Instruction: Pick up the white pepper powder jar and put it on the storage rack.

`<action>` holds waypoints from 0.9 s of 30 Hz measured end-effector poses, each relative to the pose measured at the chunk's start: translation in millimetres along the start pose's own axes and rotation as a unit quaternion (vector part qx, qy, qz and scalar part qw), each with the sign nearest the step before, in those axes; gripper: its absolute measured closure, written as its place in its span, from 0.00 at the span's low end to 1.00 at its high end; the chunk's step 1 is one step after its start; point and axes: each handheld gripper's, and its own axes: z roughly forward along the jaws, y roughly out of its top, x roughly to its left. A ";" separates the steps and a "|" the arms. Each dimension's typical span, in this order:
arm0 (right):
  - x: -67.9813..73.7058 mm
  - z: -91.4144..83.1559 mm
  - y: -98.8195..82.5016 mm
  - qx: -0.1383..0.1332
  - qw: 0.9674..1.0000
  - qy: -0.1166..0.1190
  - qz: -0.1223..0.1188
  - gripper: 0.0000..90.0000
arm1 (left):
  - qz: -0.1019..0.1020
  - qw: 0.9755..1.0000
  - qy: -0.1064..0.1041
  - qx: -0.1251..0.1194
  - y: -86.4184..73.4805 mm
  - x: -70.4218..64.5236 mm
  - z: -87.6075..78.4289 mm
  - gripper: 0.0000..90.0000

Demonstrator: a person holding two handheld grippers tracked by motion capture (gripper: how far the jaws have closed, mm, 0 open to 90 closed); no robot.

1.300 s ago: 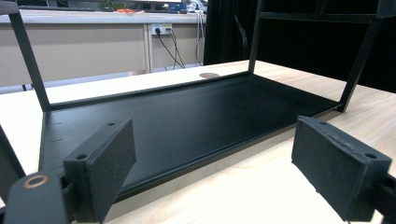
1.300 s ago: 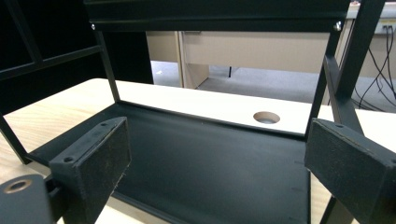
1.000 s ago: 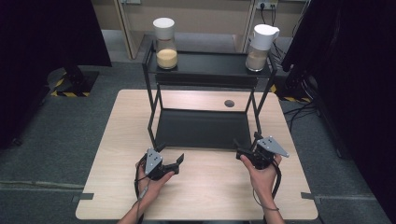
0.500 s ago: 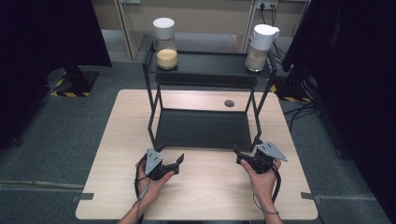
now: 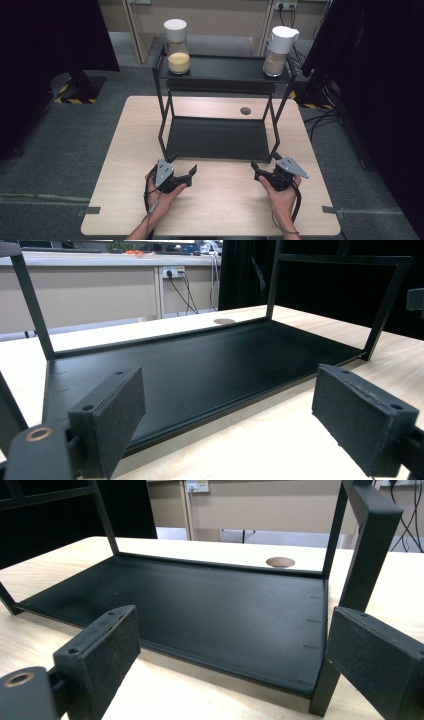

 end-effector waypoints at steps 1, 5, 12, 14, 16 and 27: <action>-0.1 -0.2 -1.0 0.001 1.000 0.000 0.000 0.08 | 0.000 1.000 0.000 0.000 0.1 0.1 0.0 0.14; -0.3 -1.8 -6.0 -0.002 1.000 -0.002 0.003 0.08 | 0.000 1.000 0.000 0.000 -0.1 0.1 -0.1 0.14; -1.2 -3.9 -18.3 -0.005 1.000 -0.005 0.014 0.08 | 0.000 1.000 0.000 0.001 0.2 0.0 0.1 0.14; -1.0 -3.7 -22.8 -0.005 1.000 -0.004 0.016 0.08 | -0.001 1.000 0.001 0.001 0.2 0.1 0.1 0.15; -0.8 -3.3 -25.6 -0.004 1.000 -0.004 0.017 0.08 | -0.001 1.000 0.001 0.000 0.1 -0.1 0.0 0.14; -0.1 -5.0 -32.5 -0.014 1.000 -0.001 0.014 0.08 | 0.001 1.000 0.000 0.001 0.4 -0.1 0.2 0.15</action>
